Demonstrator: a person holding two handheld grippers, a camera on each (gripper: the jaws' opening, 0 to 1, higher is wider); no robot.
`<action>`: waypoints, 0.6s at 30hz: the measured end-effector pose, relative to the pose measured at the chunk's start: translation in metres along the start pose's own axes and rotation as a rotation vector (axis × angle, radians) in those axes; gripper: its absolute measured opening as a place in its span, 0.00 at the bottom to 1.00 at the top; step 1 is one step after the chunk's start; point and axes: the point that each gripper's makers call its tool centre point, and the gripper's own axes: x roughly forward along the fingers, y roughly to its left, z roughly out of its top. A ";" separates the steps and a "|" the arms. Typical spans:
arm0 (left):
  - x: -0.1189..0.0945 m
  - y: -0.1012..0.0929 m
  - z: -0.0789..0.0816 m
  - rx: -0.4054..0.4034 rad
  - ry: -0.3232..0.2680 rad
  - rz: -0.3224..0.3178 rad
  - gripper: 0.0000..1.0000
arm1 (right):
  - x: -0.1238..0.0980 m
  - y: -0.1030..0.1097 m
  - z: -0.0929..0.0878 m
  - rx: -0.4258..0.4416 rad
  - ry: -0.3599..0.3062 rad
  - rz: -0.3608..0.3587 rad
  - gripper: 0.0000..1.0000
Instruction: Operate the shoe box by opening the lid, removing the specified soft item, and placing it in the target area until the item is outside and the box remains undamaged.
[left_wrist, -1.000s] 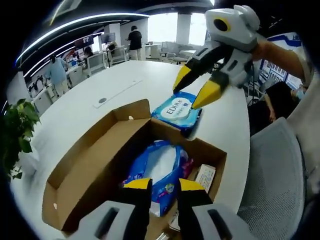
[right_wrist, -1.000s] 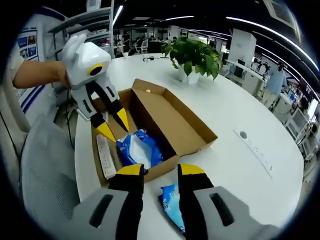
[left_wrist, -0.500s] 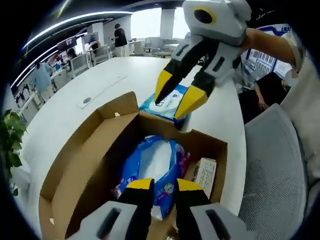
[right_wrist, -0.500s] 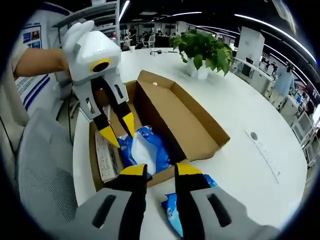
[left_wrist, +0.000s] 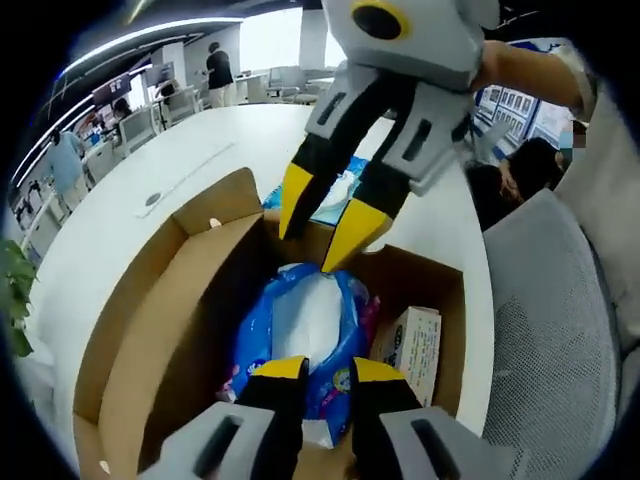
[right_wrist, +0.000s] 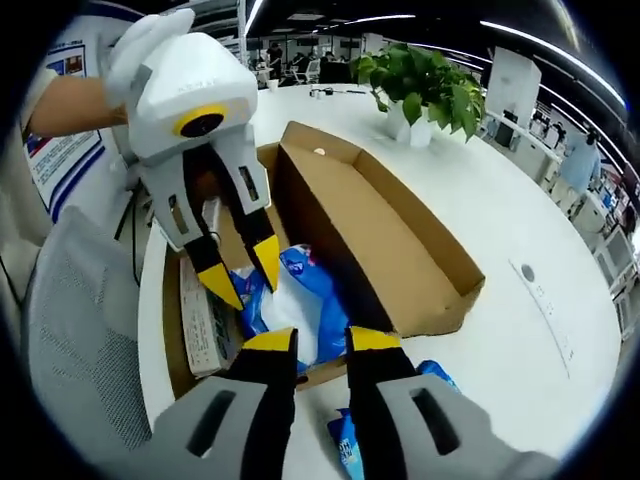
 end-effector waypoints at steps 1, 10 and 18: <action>0.001 0.000 -0.001 0.004 0.007 0.000 0.15 | 0.003 0.000 0.001 -0.006 0.002 0.001 0.16; 0.000 0.003 -0.006 0.019 0.023 0.011 0.04 | 0.021 0.001 0.003 -0.044 0.028 0.011 0.13; -0.004 0.005 -0.010 0.008 0.027 0.029 0.00 | 0.034 0.000 0.000 -0.050 0.051 -0.001 0.05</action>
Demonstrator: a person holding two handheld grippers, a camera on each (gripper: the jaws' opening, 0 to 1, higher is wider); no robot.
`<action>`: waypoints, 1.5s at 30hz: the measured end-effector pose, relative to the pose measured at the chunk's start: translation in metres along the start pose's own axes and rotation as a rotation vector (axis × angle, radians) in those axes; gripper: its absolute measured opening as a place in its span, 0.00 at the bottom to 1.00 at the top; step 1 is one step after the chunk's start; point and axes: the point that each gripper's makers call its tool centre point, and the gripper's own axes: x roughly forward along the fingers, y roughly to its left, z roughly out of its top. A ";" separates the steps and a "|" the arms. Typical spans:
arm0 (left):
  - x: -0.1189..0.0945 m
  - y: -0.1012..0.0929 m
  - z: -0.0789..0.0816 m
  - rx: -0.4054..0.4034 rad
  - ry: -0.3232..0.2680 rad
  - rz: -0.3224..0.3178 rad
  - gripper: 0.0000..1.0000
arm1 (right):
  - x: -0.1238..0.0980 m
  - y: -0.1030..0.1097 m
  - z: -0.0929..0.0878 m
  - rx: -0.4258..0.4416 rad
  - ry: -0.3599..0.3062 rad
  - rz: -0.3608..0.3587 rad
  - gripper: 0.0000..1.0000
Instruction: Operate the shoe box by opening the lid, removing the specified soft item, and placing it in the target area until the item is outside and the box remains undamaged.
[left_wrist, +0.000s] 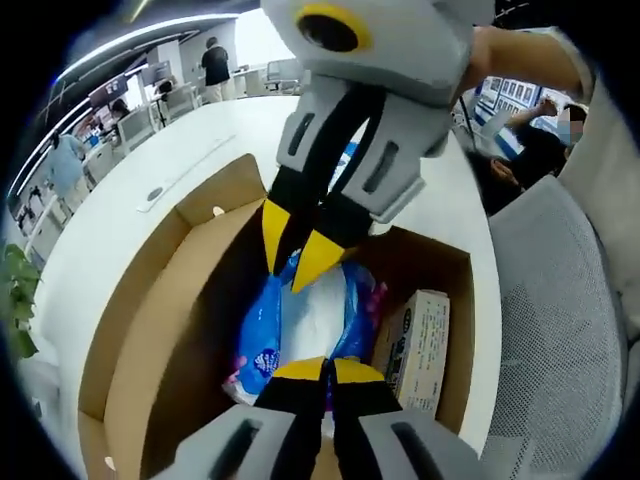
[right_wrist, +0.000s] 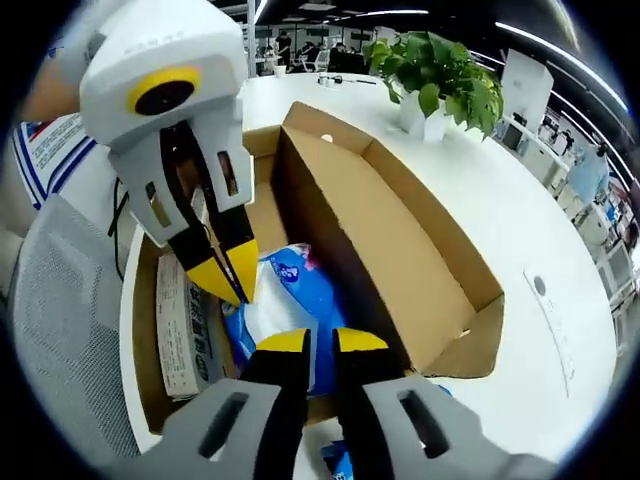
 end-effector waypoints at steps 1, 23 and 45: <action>0.000 0.001 -0.001 -0.002 0.000 0.001 0.00 | 0.002 0.000 -0.001 0.002 0.004 -0.001 0.03; -0.021 -0.001 0.004 -0.009 -0.008 0.026 0.00 | -0.007 0.004 0.006 -0.018 -0.004 0.000 0.00; -0.066 -0.003 0.024 0.001 -0.036 0.084 0.00 | -0.040 0.006 0.041 -0.066 -0.075 -0.018 0.00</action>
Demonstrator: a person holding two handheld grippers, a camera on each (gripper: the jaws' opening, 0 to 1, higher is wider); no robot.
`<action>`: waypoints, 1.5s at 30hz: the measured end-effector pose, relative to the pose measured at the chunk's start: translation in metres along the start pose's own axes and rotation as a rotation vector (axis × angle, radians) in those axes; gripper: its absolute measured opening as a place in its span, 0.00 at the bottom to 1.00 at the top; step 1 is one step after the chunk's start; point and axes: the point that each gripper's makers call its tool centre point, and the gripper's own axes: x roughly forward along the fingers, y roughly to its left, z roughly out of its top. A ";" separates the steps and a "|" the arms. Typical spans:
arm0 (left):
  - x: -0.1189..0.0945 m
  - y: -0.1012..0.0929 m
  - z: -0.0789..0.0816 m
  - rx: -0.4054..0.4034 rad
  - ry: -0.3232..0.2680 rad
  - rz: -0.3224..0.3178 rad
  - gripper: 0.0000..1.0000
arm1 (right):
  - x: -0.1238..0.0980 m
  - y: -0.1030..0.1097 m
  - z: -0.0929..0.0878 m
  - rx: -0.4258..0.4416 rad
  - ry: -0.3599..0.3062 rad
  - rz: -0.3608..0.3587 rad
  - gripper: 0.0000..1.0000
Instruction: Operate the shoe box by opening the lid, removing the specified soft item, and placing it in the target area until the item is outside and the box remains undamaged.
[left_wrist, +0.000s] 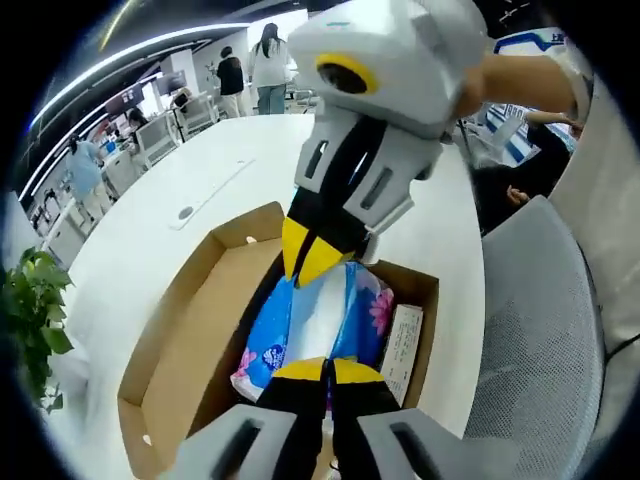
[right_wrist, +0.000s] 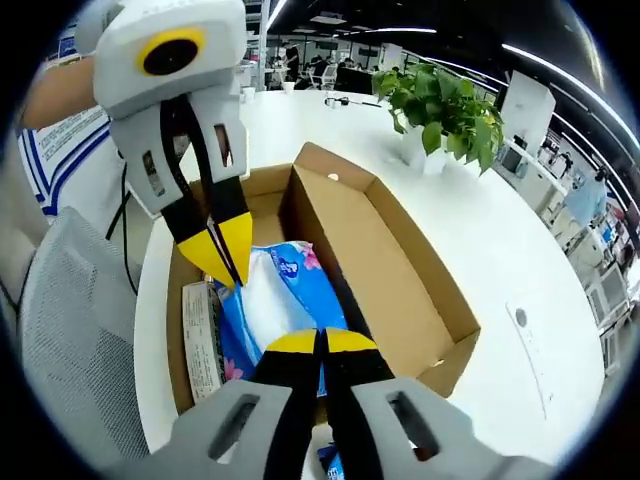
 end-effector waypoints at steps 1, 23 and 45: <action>-0.003 0.000 0.002 0.000 -0.002 0.003 0.00 | -0.002 0.001 0.002 -0.005 -0.004 0.000 0.00; -0.046 -0.012 0.046 0.058 -0.063 0.063 0.00 | -0.053 -0.002 0.028 -0.073 -0.062 -0.032 0.00; -0.013 -0.039 0.098 0.124 -0.087 -0.004 0.00 | -0.103 -0.020 -0.017 -0.023 -0.041 -0.074 0.00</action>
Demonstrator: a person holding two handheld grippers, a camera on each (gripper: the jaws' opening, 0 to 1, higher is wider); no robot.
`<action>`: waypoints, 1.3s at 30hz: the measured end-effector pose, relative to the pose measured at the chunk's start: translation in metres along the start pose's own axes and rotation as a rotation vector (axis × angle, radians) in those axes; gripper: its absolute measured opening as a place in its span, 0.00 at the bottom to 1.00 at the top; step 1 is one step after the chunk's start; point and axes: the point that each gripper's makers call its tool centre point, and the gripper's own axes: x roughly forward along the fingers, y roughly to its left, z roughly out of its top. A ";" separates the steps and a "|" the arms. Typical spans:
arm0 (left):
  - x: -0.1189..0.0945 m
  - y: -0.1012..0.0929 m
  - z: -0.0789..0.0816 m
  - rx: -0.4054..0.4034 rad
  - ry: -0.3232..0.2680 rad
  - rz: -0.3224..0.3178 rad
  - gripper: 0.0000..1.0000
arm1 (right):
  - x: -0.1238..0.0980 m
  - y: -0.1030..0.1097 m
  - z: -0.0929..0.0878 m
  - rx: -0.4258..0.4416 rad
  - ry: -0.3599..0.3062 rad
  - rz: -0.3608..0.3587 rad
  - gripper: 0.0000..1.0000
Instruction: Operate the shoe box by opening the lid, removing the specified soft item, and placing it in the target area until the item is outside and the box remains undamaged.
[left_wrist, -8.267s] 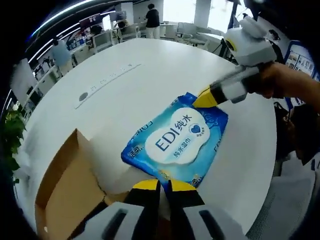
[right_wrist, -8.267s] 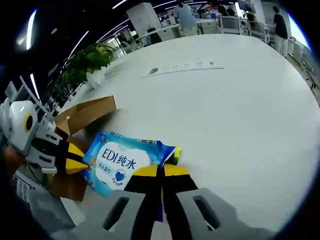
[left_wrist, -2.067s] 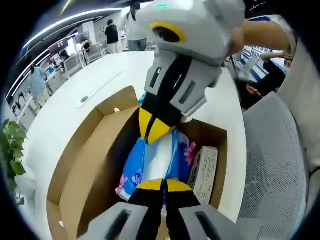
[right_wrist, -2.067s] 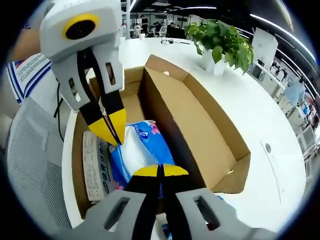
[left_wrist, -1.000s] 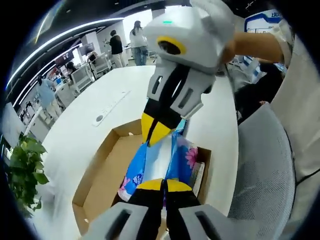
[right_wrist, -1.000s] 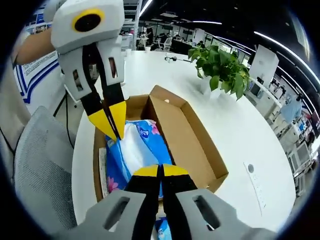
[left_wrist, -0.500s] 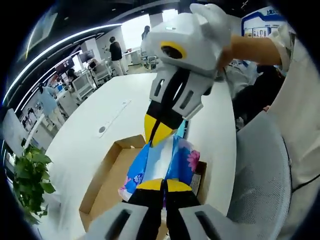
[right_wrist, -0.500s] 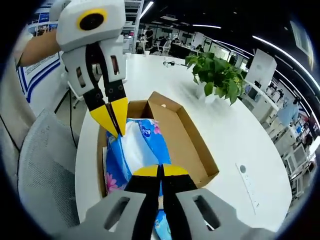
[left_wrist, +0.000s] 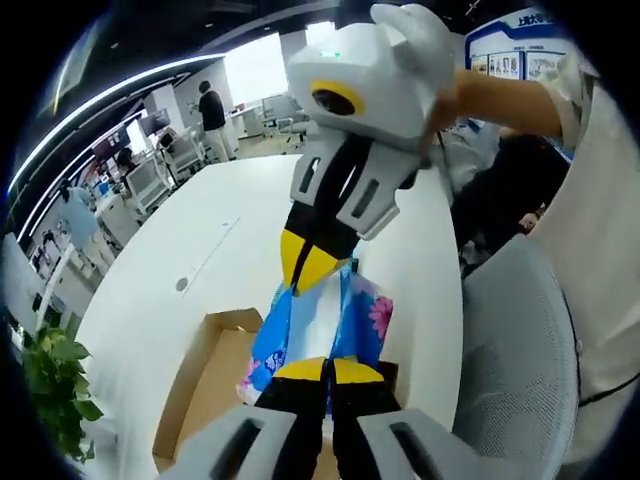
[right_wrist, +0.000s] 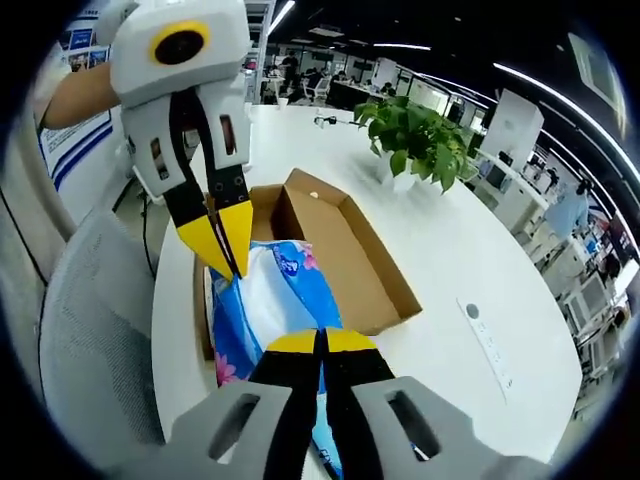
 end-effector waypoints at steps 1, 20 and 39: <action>0.002 0.000 0.002 0.002 -0.001 -0.003 0.00 | -0.001 -0.001 -0.002 0.004 0.000 -0.001 0.00; 0.048 -0.010 0.044 0.039 -0.024 -0.072 0.00 | -0.037 -0.028 -0.045 0.059 0.016 -0.034 0.00; 0.090 -0.011 0.093 0.066 -0.054 -0.102 0.00 | -0.070 -0.062 -0.083 0.085 0.011 -0.065 0.00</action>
